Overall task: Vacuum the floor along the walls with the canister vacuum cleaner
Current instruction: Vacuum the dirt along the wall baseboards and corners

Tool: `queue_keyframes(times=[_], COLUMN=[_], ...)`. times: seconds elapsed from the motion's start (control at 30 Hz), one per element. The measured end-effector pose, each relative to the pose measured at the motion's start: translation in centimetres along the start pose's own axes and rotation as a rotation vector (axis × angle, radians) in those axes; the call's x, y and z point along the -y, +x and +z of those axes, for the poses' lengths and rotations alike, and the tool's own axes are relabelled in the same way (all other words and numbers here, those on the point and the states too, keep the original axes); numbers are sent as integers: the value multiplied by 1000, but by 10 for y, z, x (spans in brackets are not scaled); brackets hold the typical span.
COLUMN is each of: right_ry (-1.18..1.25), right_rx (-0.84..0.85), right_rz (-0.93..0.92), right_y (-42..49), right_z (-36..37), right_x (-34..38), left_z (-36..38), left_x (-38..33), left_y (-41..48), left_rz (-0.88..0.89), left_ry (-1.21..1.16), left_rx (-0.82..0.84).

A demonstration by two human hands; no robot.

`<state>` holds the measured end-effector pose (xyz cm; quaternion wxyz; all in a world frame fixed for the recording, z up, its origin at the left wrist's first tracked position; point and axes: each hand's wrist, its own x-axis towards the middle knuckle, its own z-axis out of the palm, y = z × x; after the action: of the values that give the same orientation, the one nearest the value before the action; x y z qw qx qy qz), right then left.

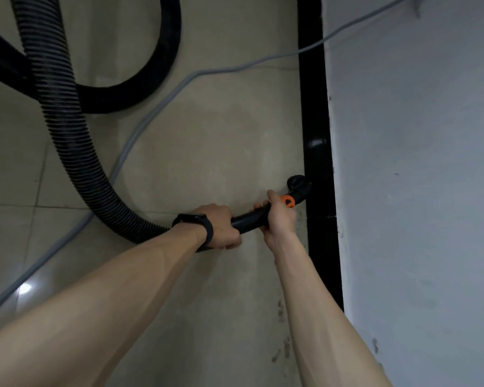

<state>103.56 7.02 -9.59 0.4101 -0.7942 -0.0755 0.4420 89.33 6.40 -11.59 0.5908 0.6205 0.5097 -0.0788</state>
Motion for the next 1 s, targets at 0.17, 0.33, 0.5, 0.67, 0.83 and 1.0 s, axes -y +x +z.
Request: queue_keyframes(times=[0.17,0.33,0.5,0.67,0.83,1.0], right_ry=[-246,-365,-262,16,126,187], right_rx=[27,-22,-85,-3,26,-19], right_rz=[-52,-59,-46,14,6,38], right_y=[4,9,9,-4,-35,-63], right_z=[3,7,9,2,34,58], right_x=[16,25,21,10,-15,-40], left_z=[2,5,6,-9,-23,-39], left_x=[-6,-11,-12,-5,33,58], left_y=[3,7,7,-2,-23,-50], left_rz=[-32,-31,-20,14,-43,-100], left_ry=[-346,-447,-371,-35,124,204], left_rx=[128,189,145,13,-59,-63])
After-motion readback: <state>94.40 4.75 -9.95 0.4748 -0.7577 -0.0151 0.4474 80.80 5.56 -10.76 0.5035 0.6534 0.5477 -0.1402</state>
